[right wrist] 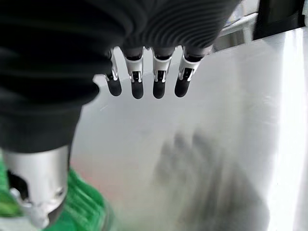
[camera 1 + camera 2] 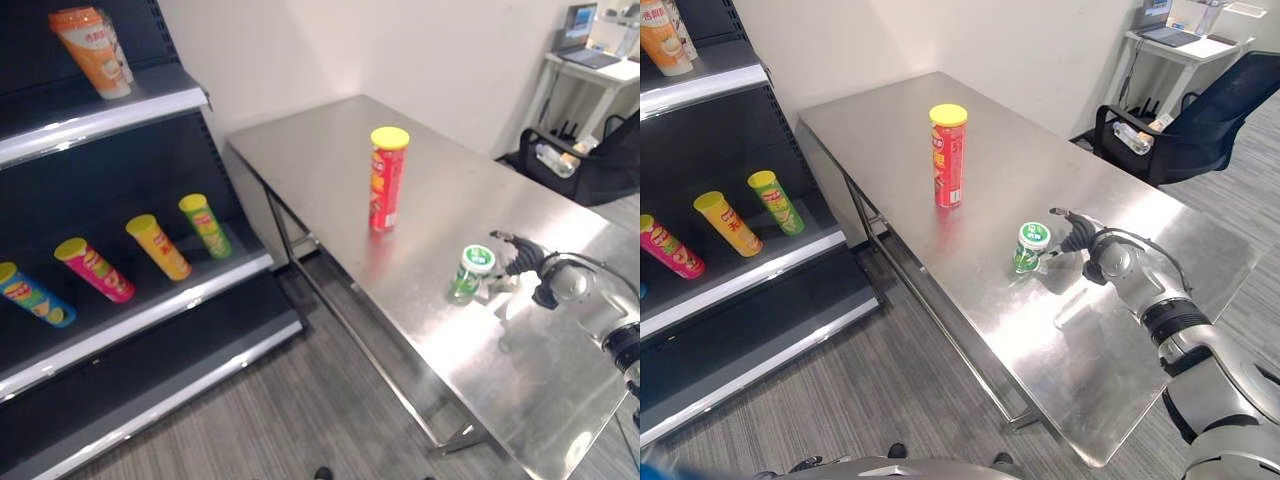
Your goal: Put the goods on the table back onto the shelves and tidy them up.
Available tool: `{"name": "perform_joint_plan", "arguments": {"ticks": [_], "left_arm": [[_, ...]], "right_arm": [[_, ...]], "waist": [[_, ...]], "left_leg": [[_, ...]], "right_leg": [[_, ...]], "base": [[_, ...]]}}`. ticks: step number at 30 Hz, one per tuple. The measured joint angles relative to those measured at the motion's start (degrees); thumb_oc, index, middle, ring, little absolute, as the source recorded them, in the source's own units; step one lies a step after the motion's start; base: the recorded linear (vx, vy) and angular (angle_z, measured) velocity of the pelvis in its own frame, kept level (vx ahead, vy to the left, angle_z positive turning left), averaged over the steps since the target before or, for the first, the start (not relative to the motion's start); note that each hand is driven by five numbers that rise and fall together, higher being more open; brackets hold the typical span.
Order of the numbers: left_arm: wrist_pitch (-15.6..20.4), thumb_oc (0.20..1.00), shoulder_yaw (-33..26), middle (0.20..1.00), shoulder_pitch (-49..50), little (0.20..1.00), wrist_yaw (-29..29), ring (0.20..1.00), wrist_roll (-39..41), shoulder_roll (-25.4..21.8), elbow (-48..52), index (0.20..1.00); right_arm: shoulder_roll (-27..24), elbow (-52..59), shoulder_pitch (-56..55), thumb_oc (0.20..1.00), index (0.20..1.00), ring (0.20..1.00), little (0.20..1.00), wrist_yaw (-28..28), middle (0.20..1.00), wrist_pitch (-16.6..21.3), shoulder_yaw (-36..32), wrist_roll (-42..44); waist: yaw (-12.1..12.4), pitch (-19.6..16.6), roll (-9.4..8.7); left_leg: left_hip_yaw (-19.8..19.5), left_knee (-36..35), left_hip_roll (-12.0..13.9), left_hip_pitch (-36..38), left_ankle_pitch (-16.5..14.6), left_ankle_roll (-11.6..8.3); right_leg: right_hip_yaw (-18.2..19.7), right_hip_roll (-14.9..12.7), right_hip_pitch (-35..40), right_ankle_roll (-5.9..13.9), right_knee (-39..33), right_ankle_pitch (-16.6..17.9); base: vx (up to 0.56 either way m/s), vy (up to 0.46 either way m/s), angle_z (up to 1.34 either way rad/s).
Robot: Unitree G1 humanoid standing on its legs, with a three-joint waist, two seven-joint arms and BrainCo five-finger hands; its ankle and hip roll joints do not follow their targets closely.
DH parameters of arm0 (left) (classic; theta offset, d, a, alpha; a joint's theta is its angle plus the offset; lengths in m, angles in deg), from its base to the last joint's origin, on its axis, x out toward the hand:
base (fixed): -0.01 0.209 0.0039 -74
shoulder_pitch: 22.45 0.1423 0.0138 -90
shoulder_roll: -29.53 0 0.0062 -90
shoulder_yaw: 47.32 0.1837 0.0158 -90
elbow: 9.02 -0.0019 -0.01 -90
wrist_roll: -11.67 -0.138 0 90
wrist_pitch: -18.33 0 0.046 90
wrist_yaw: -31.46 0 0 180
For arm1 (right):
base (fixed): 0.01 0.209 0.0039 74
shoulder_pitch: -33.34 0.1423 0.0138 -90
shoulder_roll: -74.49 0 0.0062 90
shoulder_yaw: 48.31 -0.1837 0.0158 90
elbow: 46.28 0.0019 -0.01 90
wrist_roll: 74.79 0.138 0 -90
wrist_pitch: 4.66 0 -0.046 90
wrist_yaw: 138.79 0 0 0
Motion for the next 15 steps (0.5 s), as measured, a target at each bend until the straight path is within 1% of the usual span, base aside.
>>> {"name": "perform_joint_plan", "arguments": {"ticks": [2, 4, 5, 6, 9, 12, 13, 15], "left_arm": [[0.0, 1.0, -0.5, 1.0, 0.1, 1.0, 0.1, 1.0, 0.0, -0.1, -0.1, 1.0], [0.0, 1.0, -0.6, 1.0, 0.3, 1.0, 0.1, 1.0, 0.0, -0.1, -0.1, 1.0], [0.0, 1.0, -0.6, 1.0, 0.5, 1.0, 0.1, 1.0, 0.0, -0.1, -0.1, 1.0], [-0.1, 1.0, -0.6, 1.0, 1.1, 1.0, 0.2, 1.0, 0.0, -0.1, -0.2, 1.0], [0.0, 1.0, -0.5, 1.0, 1.0, 1.0, 0.4, 1.0, -0.1, -0.1, -0.2, 1.0], [0.0, 1.0, -0.5, 1.0, 0.2, 1.0, 0.6, 1.0, -0.1, 0.0, 0.2, 1.0], [0.1, 1.0, -0.4, 1.0, 0.0, 1.0, 0.6, 1.0, -0.1, 0.0, 0.5, 1.0], [0.0, 1.0, -0.5, 1.0, -0.1, 1.0, 0.7, 1.0, -0.1, 0.0, 0.4, 1.0]], "right_arm": [[-5.9, 5.7, -1.4, 1.0, 1.0, 1.0, 1.0, 0.6, 1.0, 0.5, -0.5, -2.0], [-9.0, 7.6, -3.6, 1.0, 1.0, 1.0, 1.0, 1.1, 1.0, 0.9, -2.0, -2.0], [-9.6, 8.2, -4.5, 1.0, 1.0, 1.0, 1.0, 1.2, 1.0, 0.9, -2.8, -2.0], [-9.9, 9.1, -5.4, 1.0, 1.0, 1.0, 1.0, 1.3, 1.0, 1.0, -3.6, -1.9], [-9.9, 9.7, -5.8, 1.0, 1.0, 1.0, 1.0, 2.4, 1.0, 1.1, -3.5, -1.8], [-9.4, 10.2, -5.7, 1.0, 1.0, 1.0, 1.0, 2.5, 1.0, 1.4, -3.4, -1.1], [-8.4, 10.3, -5.7, 1.0, 1.0, 1.0, 1.0, 2.6, 1.0, 1.5, -3.4, -0.7], [-8.1, 10.3, -5.7, 1.0, 1.0, 1.0, 1.0, 3.2, 1.0, 1.5, -2.9, -0.7]], "waist": [[-0.1, 0.0, -0.05], [-0.3, 0.0, -0.1], [-0.7, 0.0, -0.1], [-1.6, 0.0, -0.1], [-3.0, 0.0, -0.01], [-2.8, -0.1, 0.01], [-2.8, -0.1, -0.04], [-2.8, -0.1, -0.02]], "left_leg": [[-0.1, 0.0, -0.1, -0.1, 0.1, 0.1], [-0.1, 0.0, -0.2, -0.1, 0.1, 0.11], [-0.1, 0.0, -0.2, -0.1, 0.1, 0.11], [0.0, 0.0, -0.3, -0.1, 0.1, 0.1], [0.4, 0.0, -0.2, -0.1, 0.1, 0.08], [1.2, 0.0, 0.1, 0.0, 0.0, 0.03], [1.5, 0.0, 0.3, 0.0, 0.0, 0.02], [1.5, 0.0, 0.4, 0.0, 0.0, 0.01]], "right_leg": [[-0.1, -0.1, 0.0, 0.04, 0.0, 0.0], [-0.1, -0.2, -0.1, 0.1, 0.0, -0.1], [-0.1, -0.3, -0.1, 0.11, 0.0, -0.1], [0.0, -0.3, -0.2, 0.14, 0.0, -0.1], [0.3, -0.2, -0.3, 0.14, 0.0, -0.1], [1.2, 0.0, -0.7, -0.05, 0.0, 0.0], [1.5, 0.2, -0.9, -0.13, 0.0, 0.1], [1.5, 0.3, -0.9, -0.14, 0.0, 0.1]], "base": [[0.0, -0.008, 0.07], [0.0, 0.0, 0.0], [-0.01, -0.006, -0.03], [-0.01, -0.003, -0.05], [0.0, 0.001, -0.07], [0.0, 0.003, -0.14], [0.01, 0.001, -0.11], [0.0, 0.0, -0.02]]}}
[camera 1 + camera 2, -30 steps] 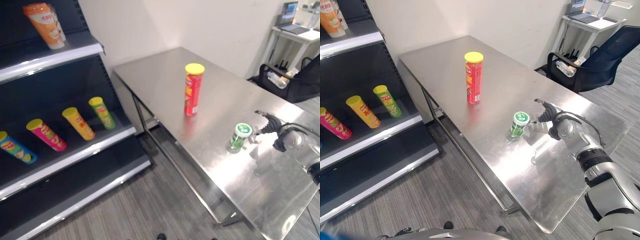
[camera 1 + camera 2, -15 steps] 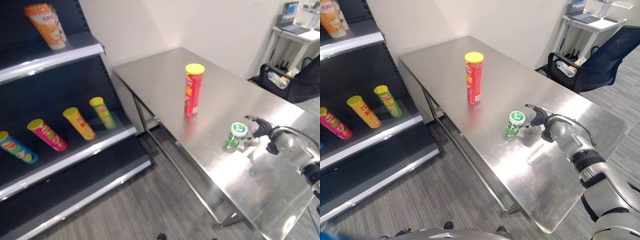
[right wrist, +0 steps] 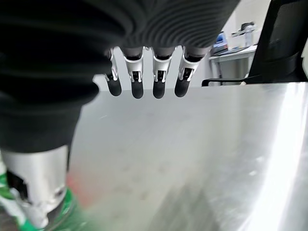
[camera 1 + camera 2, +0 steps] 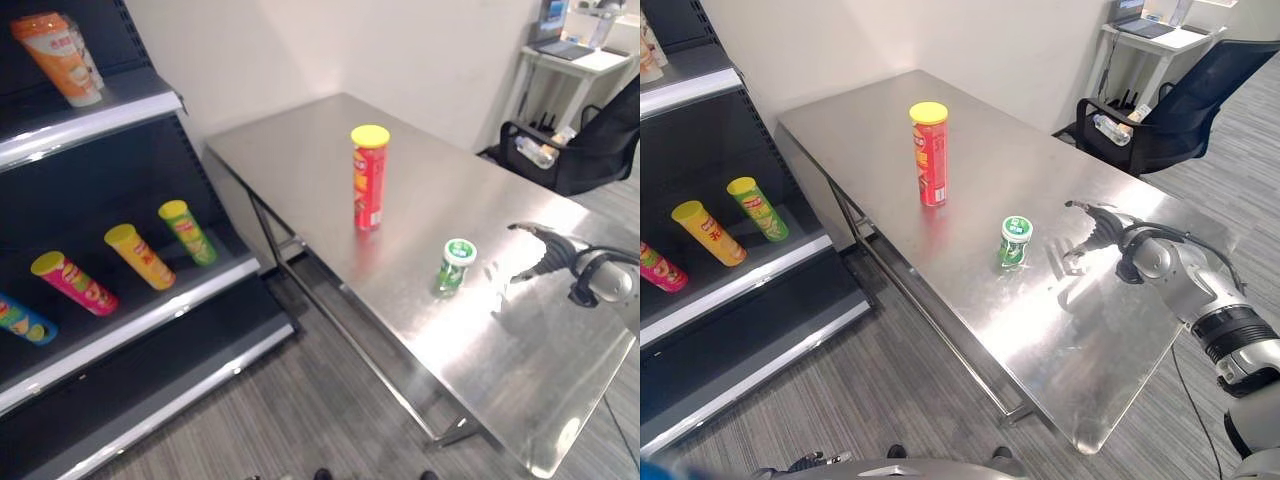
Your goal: Put the goods on the table back onto the shelves and tidy them up.
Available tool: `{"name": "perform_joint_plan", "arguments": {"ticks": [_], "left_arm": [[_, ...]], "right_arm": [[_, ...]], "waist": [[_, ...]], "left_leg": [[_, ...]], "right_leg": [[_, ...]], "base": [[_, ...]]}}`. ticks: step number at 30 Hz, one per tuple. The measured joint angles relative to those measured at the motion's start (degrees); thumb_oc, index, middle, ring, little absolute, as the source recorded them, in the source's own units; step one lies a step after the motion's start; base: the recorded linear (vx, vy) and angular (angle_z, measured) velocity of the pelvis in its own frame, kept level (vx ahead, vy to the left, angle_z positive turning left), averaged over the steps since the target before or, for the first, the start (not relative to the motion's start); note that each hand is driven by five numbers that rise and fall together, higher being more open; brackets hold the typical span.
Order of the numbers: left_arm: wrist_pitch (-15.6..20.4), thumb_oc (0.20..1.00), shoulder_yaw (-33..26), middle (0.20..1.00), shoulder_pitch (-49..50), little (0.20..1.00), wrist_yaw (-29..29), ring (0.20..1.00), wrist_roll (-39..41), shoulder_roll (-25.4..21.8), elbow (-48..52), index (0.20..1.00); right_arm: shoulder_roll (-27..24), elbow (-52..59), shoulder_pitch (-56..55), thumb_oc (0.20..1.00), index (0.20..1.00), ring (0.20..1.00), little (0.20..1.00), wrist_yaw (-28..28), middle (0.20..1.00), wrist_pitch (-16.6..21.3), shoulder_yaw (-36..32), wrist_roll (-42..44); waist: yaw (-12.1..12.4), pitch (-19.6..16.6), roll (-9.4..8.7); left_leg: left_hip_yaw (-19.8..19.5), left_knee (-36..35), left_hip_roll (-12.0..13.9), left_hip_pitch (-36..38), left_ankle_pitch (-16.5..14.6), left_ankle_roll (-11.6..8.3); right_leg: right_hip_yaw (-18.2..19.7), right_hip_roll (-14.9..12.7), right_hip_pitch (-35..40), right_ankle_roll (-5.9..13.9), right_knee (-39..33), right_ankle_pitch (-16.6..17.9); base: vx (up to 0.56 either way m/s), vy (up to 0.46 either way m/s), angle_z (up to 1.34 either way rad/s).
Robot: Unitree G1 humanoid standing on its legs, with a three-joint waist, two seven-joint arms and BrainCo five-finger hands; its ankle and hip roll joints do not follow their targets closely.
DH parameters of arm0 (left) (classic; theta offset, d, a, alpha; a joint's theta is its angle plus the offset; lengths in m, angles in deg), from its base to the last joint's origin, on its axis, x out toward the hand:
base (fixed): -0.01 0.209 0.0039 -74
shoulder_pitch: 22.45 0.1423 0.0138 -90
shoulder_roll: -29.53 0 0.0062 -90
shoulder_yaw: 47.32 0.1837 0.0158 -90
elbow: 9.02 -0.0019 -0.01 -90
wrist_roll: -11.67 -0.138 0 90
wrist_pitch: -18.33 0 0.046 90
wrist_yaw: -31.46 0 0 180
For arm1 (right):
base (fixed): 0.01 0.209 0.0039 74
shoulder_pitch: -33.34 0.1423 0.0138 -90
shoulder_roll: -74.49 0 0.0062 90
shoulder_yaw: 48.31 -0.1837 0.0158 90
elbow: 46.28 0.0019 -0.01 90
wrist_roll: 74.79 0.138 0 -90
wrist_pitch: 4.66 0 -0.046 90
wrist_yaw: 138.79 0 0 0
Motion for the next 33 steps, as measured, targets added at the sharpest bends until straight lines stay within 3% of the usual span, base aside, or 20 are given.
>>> {"name": "perform_joint_plan", "arguments": {"ticks": [6, 14, 25, 26, 27, 28, 29, 30, 33], "left_arm": [[0.0, 1.0, 0.1, 1.0, -0.1, 1.0, 0.1, 1.0, 0.0, 0.0, 0.0, 1.0], [-0.1, 1.0, 0.0, 1.0, 1.0, 1.0, 0.0, 1.0, 0.0, 0.0, -0.5, 1.0], [-0.1, 1.0, -0.1, 1.0, 1.1, 1.0, -0.3, 1.0, 0.0, 0.0, -0.7, 1.0], [-0.1, 1.0, -0.1, 1.0, 1.1, 1.0, -0.4, 1.0, 0.0, -0.1, -0.7, 1.0], [-0.1, 1.0, -0.1, 1.0, 1.1, 1.0, -0.4, 1.0, 0.0, -0.1, -0.7, 1.0], [-0.1, 1.0, -0.1, 1.0, 1.1, 1.0, -0.4, 1.0, 0.0, -0.1, -0.7, 1.0], [-0.1, 1.0, -0.1, 1.0, 1.1, 1.0, -0.4, 1.0, 0.0, -0.1, -0.7, 1.0], [-0.1, 1.0, -0.1, 1.0, 1.1, 1.0, -0.4, 1.0, 0.0, -0.1, -0.7, 1.0], [-0.1, 1.0, -0.1, 1.0, 1.1, 1.0, -0.3, 1.0, 0.0, -0.1, -0.7, 1.0]], "right_arm": [[5.0, -0.6, 3.0, 1.0, 1.0, 1.0, 1.0, 1.2, 1.0, 0.0, 4.3, 1.3], [8.9, -1.6, 3.8, 1.0, 1.0, 1.0, 1.0, 1.2, 1.0, -0.3, 4.5, 2.0], [13.3, -5.7, 4.9, 1.0, 1.0, 1.0, 1.0, 1.0, 1.0, -0.8, 4.5, 2.0], [14.0, -7.0, 5.5, 0.595, 0.595, 0.595, 0.595, 0.9, 0.595, -0.8, 4.5, 2.0], [14.2, -8.1, 5.9, 0.595, 0.595, 0.595, 0.595, 1.0, 0.595, -0.9, 4.8, 1.9], [14.2, -9.0, 6.6, 0.325, 0.325, 0.325, 0.325, 1.1, 0.325, -1.1, 5.5, 1.9], [14.2, -9.6, 7.2, 0.235, 0.235, 0.235, 0.235, 1.2, 0.235, -1.3, 5.7, 1.8], [14.2, -10.0, 7.4, 0.2, 0.2, 0.2, 0.2, 1.4, 0.2, -1.5, 6.0, 1.5], [14.3, -10.2, 7.5, 0.2, 0.2, 0.2, 0.2, 1.5, 0.2, -1.6, 6.3, 0.9]], "waist": [[0.5, -0.1, -0.03], [2.8, -0.2, -0.25], [3.7, -0.5, -0.57], [3.7, -0.6, -0.6], [3.8, -0.7, -0.62], [3.8, -0.7, -0.67], [3.7, -0.8, -0.74], [3.8, -0.8, -0.8], [3.9, -1.2, -0.89]], "left_leg": [[0.0, 0.0, 0.0, 0.1, 0.0, -0.03], [-0.3, 0.0, -0.1, 0.1, 0.1, -0.03], [-1.6, 0.0, -0.3, 0.0, 0.3, 0.06], [-1.6, 0.0, -0.3, 0.1, 0.3, 0.07], [-1.7, 0.0, -0.3, 0.1, 0.3, 0.05], [-1.8, 0.0, -0.3, 0.1, 0.3, 0.04], [-1.8, 0.0, -0.3, 0.1, 0.3, 0.04], [-1.8, 0.0, -0.3, 0.1, 0.3, 0.03], [-1.9, 0.0, -0.3, 0.1, 0.3, 0.04]], "right_leg": [[0.0, 0.1, 0.1, -0.03, 0.0, 0.0], [-0.4, 0.0, 0.4, -0.03, 0.0, 0.0], [-1.6, -0.2, 1.1, -0.01, 0.0, 0.0], [-1.7, -0.2, 1.2, -0.01, 0.0, 0.0], [-1.7, -0.2, 1.2, -0.01, 0.0, 0.0], [-1.8, -0.2, 1.2, -0.01, 0.0, 0.0], [-1.8, -0.2, 1.2, -0.01, 0.0, 0.0], [-1.8, -0.2, 1.2, -0.01, 0.0, 0.0], [-1.9, -0.2, 1.3, -0.01, 0.0, 0.0]], "base": [[0.0, 0.0, 0.01], [0.0, 0.0, 0.0], [0.01, -0.002, 0.06], [0.0, 0.0, 0.0], [0.01, -0.003, 0.04], [0.01, 0.001, 0.03], [0.0, 0.0, 0.0], [0.0, 0.0, 0.0], [0.0, 0.0, 0.0]]}}
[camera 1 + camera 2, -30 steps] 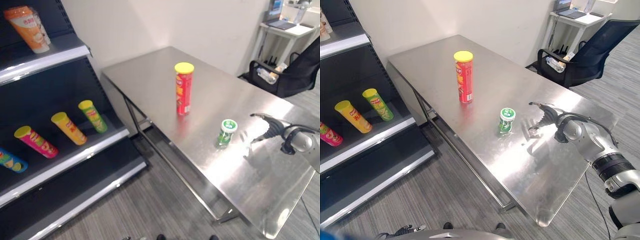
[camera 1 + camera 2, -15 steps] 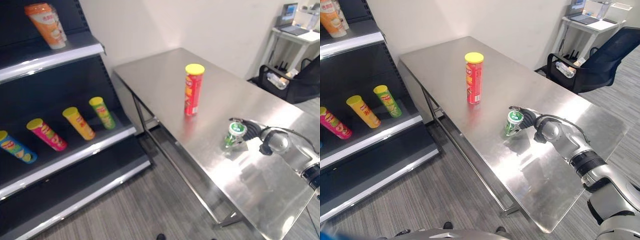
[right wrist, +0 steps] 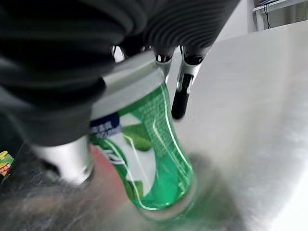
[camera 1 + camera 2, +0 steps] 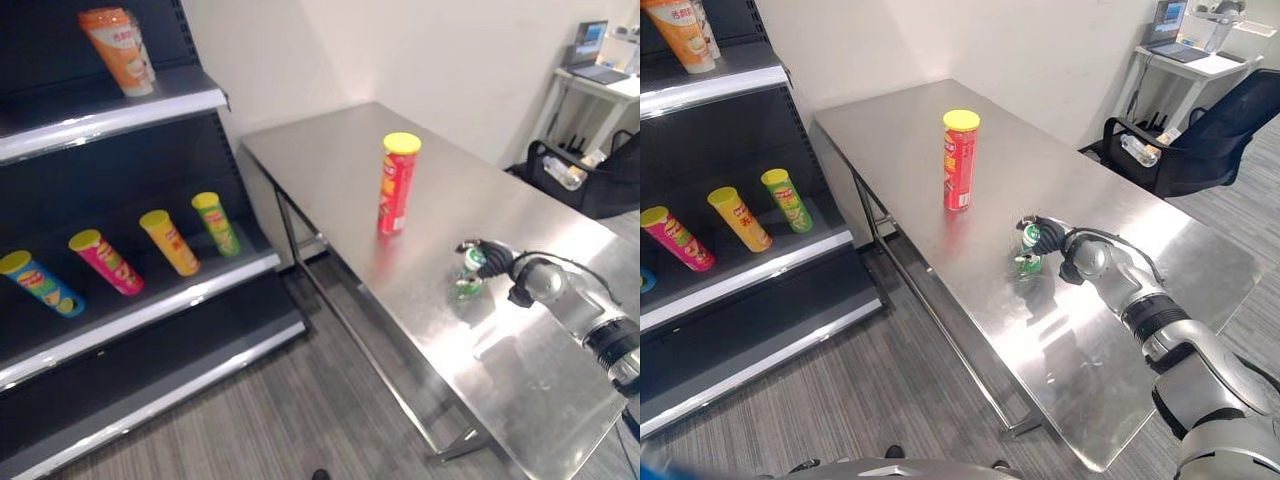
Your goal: Put the goods on the table back onto the shelves and tidy them up.
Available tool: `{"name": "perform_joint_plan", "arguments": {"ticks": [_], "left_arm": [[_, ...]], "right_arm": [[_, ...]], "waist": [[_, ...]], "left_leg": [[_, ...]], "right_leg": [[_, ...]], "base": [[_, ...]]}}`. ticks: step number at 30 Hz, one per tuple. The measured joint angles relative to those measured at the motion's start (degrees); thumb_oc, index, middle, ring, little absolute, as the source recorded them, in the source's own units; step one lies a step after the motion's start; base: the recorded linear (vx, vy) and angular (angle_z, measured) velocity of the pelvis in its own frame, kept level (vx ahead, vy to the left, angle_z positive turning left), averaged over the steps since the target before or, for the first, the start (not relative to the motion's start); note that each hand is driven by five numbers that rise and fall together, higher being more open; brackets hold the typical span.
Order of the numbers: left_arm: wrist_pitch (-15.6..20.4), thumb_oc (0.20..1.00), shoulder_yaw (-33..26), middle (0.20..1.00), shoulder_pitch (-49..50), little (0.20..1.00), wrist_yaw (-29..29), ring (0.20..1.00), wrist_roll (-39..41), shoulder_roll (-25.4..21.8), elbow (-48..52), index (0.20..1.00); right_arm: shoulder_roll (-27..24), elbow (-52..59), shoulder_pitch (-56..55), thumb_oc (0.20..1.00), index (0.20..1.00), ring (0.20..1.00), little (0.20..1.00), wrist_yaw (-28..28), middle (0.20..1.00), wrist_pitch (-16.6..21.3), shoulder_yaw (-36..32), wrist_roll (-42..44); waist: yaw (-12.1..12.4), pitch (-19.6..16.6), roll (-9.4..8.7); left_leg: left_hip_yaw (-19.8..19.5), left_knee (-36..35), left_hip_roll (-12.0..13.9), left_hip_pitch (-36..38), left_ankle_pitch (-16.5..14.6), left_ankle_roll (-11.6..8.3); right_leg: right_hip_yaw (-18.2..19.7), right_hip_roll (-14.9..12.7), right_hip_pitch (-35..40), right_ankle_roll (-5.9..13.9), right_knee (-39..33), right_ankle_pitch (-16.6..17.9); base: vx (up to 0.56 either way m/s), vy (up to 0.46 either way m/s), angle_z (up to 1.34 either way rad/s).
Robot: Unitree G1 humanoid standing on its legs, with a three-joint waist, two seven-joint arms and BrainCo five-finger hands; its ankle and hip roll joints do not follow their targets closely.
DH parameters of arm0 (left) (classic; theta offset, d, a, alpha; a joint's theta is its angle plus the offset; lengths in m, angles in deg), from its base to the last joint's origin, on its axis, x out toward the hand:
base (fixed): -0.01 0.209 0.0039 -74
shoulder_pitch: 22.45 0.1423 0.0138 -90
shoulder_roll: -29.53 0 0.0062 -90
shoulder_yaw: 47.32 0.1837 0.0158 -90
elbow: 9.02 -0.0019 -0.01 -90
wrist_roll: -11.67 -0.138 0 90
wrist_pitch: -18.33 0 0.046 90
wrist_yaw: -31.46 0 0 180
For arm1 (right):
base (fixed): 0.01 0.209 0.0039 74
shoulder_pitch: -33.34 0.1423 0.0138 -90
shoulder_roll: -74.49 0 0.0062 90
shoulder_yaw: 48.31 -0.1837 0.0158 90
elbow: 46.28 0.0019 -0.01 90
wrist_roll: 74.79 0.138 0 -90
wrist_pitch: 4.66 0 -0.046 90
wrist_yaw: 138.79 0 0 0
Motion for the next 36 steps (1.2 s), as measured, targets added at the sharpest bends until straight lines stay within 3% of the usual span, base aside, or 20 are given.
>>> {"name": "perform_joint_plan", "arguments": {"ticks": [13, 21, 24, 28, 30, 31, 32, 33, 35, 36], "left_arm": [[-0.3, 1.0, -1.2, 1.0, -0.1, 1.0, 0.2, 1.0, 0.0, -0.5, 0.1, 1.0], [-0.3, 1.0, -4.4, 1.0, 0.1, 1.0, -0.1, 1.0, 0.0, -0.2, 0.4, 1.0], [-0.3, 1.0, -4.4, 1.0, 0.6, 1.0, 0.0, 1.0, 0.0, -0.1, 0.6, 1.0], [0.2, 1.0, -5.8, 1.0, -1.3, 1.0, 0.1, 1.0, 0.1, 0.2, 2.3, 1.0], [0.9, 1.0, -6.2, 1.0, -2.3, 1.0, 0.1, 1.0, 1.8, 0.2, 3.3, 1.0], [0.6, 1.0, -6.1, 1.0, -2.4, 1.0, 0.3, 1.0, 2.3, 0.5, 2.9, 1.0], [0.4, 1.0, -6.2, 1.0, -1.6, 1.0, 0.5, 1.0, 2.3, 0.4, 2.3, 1.0], [0.2, 1.0, -6.3, 1.0, -0.4, 1.0, 0.5, 1.0, 2.3, 0.3, 2.3, 1.0], [0.1, 1.0, -5.8, 1.0, 0.8, 1.0, 0.2, 1.0, 2.3, 0.2, 1.5, 1.0], [0.0, 1.0, -6.0, 1.0, 0.5, 1.0, -0.2, 1.0, 2.2, -0.4, 0.9, 1.0]], "right_arm": [[-3.0, 5.7, -5.8, 0.2, 0.2, 0.2, 0.2, 0.6, 0.2, -0.8, -2.5, 0.1], [-14.1, 25.3, -16.3, 0.2, 0.2, 0.2, 0.2, -2.9, 0.2, 1.4, -18.8, 0.3], [-16.2, 28.4, -16.4, 0.2, 0.2, 0.2, 0.2, -4.4, 0.2, 2.3, -21.9, 0.3], [-17.1, 34.9, -17.1, 0.2, 0.2, 0.2, 0.2, -7.0, 0.2, 4.3, -27.0, 1.3], [-17.3, 37.3, -17.4, 0.2, 0.2, 0.2, 0.2, -7.5, 0.2, 4.8, -28.7, 1.3], [-16.9, 39.0, -18.0, 0.2, 0.2, 0.2, 0.2, -7.5, 0.2, 5.1, -29.5, 1.2], [-16.0, 39.4, -18.2, 0.2, 0.2, 0.2, 0.2, -7.5, 0.2, 5.2, -29.5, 1.1], [-15.1, 39.6, -18.2, 0.2, 0.2, 0.2, 0.2, -7.5, 0.2, 5.4, -29.4, 1.1], [-15.2, 40.3, -19.1, 0.2, 0.2, 0.2, 0.2, -7.6, 0.2, 6.1, -30.2, 1.1], [-15.7, 40.3, -19.2, 0.2, 0.2, 0.2, 0.2, -7.8, 0.2, 6.1, -29.9, 1.0]], "waist": [[-1.0, -0.7, 0.18], [-3.2, -0.3, 1.24], [-4.1, -0.1, 1.6], [-3.5, 2.6, 2.05], [-3.5, 5.1, 1.06], [-2.6, 6.0, 0.42], [-2.1, 6.0, 0.53], [-2.1, 6.1, 0.68], [-2.2, 6.2, 1.3], [-3.2, 6.3, 1.51]], "left_leg": [[0.1, 0.0, 0.0, 0.0, 0.0, 0.02], [0.4, 0.0, 0.3, 0.0, -0.1, -0.08], [0.5, 0.0, 0.7, -0.1, 0.0, -0.21], [-1.4, 8.5, 1.1, -7.1, 0.3, -1.9], [-3.7, 12.5, 0.7, -11.8, 3.7, -6.71], [-2.4, 11.9, 1.5, -12.1, 3.8, -7.99], [-1.7, 11.9, 2.9, -11.6, 3.4, -7.79], [0.6, 11.3, 5.2, -10.5, 3.4, -7.82], [0.2, 8.2, 9.8, -8.1, 2.9, -8.62], [2.6, 5.7, 13.7, -7.3, 3.0, -8.85]], "right_leg": [[0.1, 0.0, -0.1, 0.0, 0.0, -0.1], [0.5, 0.3, -0.4, 0.03, -0.2, -0.2], [0.7, 0.8, -0.5, 0.07, -0.3, -0.4], [0.1, 2.2, -2.3, -0.42, 0.0, -1.1], [-0.7, 1.2, -3.1, -2.21, -0.4, -1.3], [-2.3, 0.5, -3.6, -3.28, -0.4, -1.2], [-2.7, 0.7, -3.4, -3.47, -0.4, -1.3], [-2.8, 0.9, -3.1, -3.73, -0.4, -1.5], [-3.0, 1.1, -3.8, -3.57, 0.1, -1.3], [-3.7, 1.4, -4.1, -3.39, -0.2, -1.3]], "base": [[0.0, 0.0, 0.0], [0.01, -0.049, -0.02], [-0.07, -0.113, -0.02], [-0.2, -0.107, 0.26], [0.0, 0.073, 0.77], [0.08, 0.183, 0.62], [0.08, 0.185, 0.45], [-0.01, 0.425, 0.22], [-0.03, 0.408, 0.22], [0.01, 0.272, 0.19]]}}
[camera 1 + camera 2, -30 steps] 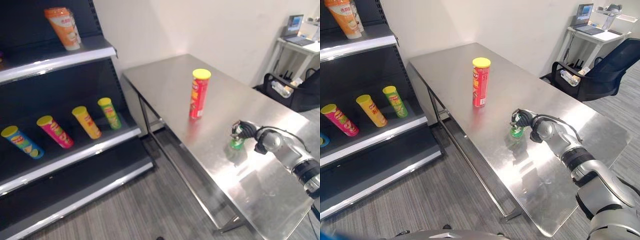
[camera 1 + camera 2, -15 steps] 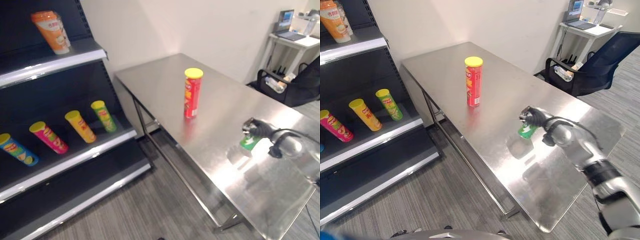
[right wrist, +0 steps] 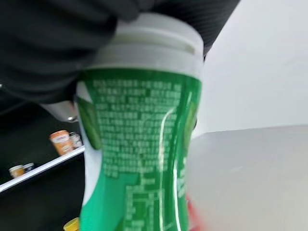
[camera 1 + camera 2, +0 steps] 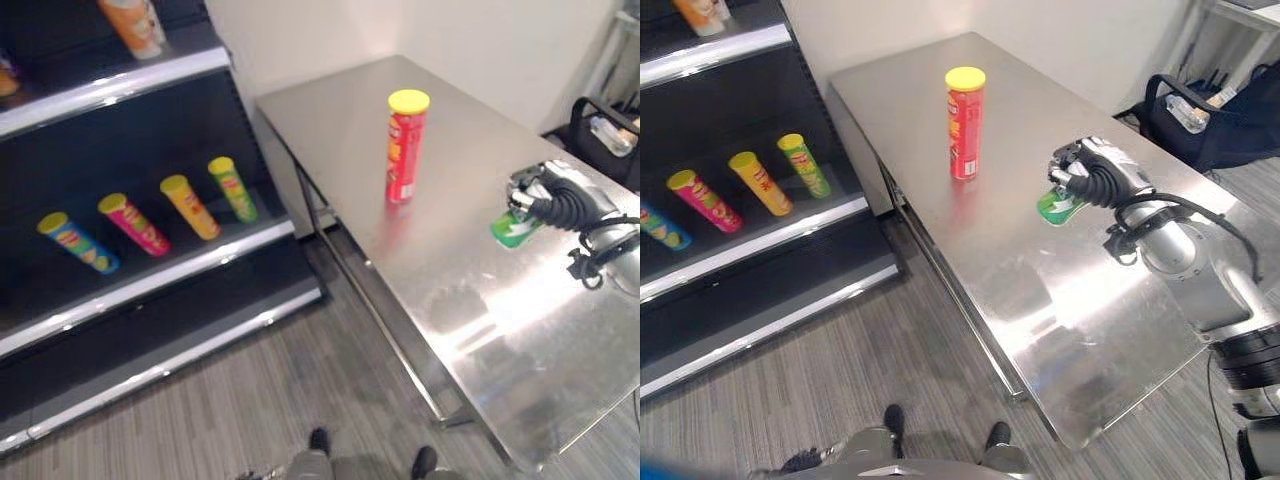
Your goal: Put the goods on the table back onto the shelves and tidy them up.
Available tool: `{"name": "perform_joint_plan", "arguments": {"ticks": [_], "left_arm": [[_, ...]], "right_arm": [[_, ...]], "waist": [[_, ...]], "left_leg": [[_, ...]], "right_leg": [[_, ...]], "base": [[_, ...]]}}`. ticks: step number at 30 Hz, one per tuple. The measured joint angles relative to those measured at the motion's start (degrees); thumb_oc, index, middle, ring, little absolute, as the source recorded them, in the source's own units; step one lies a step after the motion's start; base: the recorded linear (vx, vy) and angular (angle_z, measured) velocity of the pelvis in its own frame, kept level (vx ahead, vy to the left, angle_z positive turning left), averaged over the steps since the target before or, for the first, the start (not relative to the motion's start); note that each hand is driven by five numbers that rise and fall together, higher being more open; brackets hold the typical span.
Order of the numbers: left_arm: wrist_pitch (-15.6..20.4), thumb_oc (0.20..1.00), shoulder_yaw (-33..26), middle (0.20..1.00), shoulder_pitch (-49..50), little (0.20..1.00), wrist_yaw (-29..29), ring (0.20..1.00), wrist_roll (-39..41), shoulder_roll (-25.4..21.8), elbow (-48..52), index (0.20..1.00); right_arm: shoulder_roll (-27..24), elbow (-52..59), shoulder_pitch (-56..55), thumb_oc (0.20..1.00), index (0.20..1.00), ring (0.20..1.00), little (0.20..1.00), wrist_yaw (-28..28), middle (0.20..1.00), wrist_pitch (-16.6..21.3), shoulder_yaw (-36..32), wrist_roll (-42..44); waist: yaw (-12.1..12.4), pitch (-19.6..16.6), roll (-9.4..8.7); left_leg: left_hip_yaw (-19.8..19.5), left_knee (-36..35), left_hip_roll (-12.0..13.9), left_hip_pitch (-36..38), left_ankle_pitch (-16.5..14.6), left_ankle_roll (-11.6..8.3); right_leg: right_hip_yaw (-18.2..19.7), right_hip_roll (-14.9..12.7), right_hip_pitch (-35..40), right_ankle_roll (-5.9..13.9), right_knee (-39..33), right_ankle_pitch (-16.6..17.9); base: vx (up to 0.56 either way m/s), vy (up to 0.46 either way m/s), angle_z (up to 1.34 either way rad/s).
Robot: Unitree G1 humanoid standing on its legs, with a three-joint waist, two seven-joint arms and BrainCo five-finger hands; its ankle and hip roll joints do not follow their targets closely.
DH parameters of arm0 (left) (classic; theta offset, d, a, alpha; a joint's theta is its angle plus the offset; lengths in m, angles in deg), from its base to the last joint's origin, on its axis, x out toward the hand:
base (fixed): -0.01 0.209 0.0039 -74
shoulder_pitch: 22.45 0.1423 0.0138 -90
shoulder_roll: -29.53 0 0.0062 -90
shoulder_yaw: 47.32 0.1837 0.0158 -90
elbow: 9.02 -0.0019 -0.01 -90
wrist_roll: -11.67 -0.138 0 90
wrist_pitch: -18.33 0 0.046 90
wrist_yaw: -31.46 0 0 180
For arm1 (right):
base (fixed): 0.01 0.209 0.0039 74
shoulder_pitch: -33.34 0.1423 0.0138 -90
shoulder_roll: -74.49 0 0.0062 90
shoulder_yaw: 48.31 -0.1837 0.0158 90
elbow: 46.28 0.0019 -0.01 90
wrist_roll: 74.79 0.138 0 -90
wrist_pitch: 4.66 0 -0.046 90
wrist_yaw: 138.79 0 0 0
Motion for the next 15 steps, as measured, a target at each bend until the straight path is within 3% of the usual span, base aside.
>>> {"name": "perform_joint_plan", "arguments": {"ticks": [3, 4, 6, 7, 8, 10, 12, 14, 15], "left_arm": [[0.1, 1.0, 0.4, 1.0, -1.4, 1.0, -0.2, 1.0, -0.7, 0.0, -0.2, 1.0], [0.2, 1.0, 1.5, 1.0, -1.1, 1.0, 0.0, 1.0, -1.2, 0.2, 0.7, 1.0], [0.9, 1.0, 3.4, 1.0, -1.3, 1.0, 0.4, 1.0, -1.9, 0.8, 2.7, 1.0], [1.3, 1.0, 4.4, 1.0, -1.9, 1.0, 0.7, 1.0, -3.0, 1.0, 2.5, 1.0], [1.2, 1.0, 5.3, 1.0, -4.4, 1.0, 1.0, 1.0, -3.6, -1.0, 2.7, 1.0], [1.7, 1.0, 5.5, 1.0, -5.9, 1.0, 0.9, 1.0, -4.6, -3.0, 4.4, 1.0], [1.9, 1.0, 6.5, 1.0, -7.5, 1.0, 1.4, 1.0, -5.1, -5.2, 4.6, 1.0], [2.0, 1.0, 6.2, 1.0, -7.9, 1.0, 1.4, 1.0, -5.1, -6.0, 4.2, 1.0], [1.9, 1.0, 6.6, 1.0, -8.5, 1.0, 1.1, 1.0, -5.2, -6.4, 4.0, 1.0]], "right_arm": [[-2.4, 0.3, -1.4, 0.2, 0.2, 0.2, 0.2, 0.0, 0.2, -0.1, -1.5, -0.2], [-3.7, 0.3, -1.6, 0.2, 0.2, 0.2, 0.2, 0.0, 0.2, -0.1, -1.8, -0.4], [-5.4, 1.0, -3.1, 0.2, 0.2, 0.2, 0.2, -0.6, 0.2, 0.0, -4.3, -0.4], [-5.4, 1.0, -3.1, 0.2, 0.2, 0.2, 0.2, -1.4, 0.2, -0.1, -5.0, -0.5], [-1.8, 1.4, -4.4, 0.2, 0.2, 0.2, 0.2, -2.2, 0.2, -0.1, -5.7, -0.9], [-0.9, 1.9, -4.3, 0.2, 0.2, 0.2, 0.2, -2.2, 0.2, -0.1, -3.9, -1.3], [0.1, 1.9, 0.7, 0.2, 0.2, 0.2, 0.2, -2.2, 0.2, 0.0, 0.4, -2.5], [-0.4, 2.0, 3.3, 0.2, 0.2, 0.2, 0.2, -2.8, 0.2, 0.0, 3.3, -3.3], [-0.8, 2.2, 3.1, 0.2, 0.2, 0.2, 0.2, -3.1, 0.2, 0.2, 3.5, -3.4]], "waist": [[-1.0, 0.0, 1.42], [-2.2, -0.3, 2.35], [-2.2, -1.2, 4.49], [-2.3, -1.7, 5.23], [-2.7, -2.0, 1.41], [-2.1, -2.2, -1.61], [-0.2, -2.1, -2.15], [-0.6, -2.1, -1.91], [-0.5, -2.4, -1.62]], "left_leg": [[2.8, -2.5, 4.1, 1.3, -0.3, -0.35], [5.5, -3.1, 4.7, 1.2, -0.1, -0.22], [5.9, -4.3, 3.7, 2.4, -0.1, -0.21], [5.7, -4.9, 2.0, 2.6, -0.1, -0.14], [5.9, -4.7, -5.1, 3.0, -0.2, 1.01], [6.1, -4.2, -10.1, 2.9, -1.1, 3.65], [7.5, -2.3, -12.8, 2.6, -3.0, 7.29], [7.3, -1.4, -14.3, 2.5, -3.5, 9.34], [6.8, -2.5, -14.2, 3.3, -3.9, 10.11]], "right_leg": [[-1.3, -1.4, -0.2, 1.89, 0.2, 1.9], [-2.3, -2.0, 0.1, 2.55, 0.3, 2.0], [-2.5, -3.6, 0.7, 5.27, 0.3, 3.5], [-2.6, -5.0, 0.9, 6.75, 0.3, 4.2], [-2.4, -11.6, 1.1, 7.28, 1.3, 5.9], [-1.8, -16.9, -0.5, 4.81, 3.7, 9.4], [-0.4, -20.0, -3.8, 3.36, 7.4, 16.2], [2.3, -22.9, -5.2, 2.22, 13.0, 19.6], [4.2, -23.7, -6.8, 5.88, 15.7, 13.2]], "base": [[0.09, 0.453, 0.27], [0.1, 0.489, 0.44], [0.11, 0.513, 0.23], [0.06, 0.459, 0.21], [0.02, 0.443, 0.38], [0.03, 0.385, 0.26], [0.06, 0.546, -0.15], [0.0, 0.132, 0.42], [0.0, 0.0, 0.65]]}}
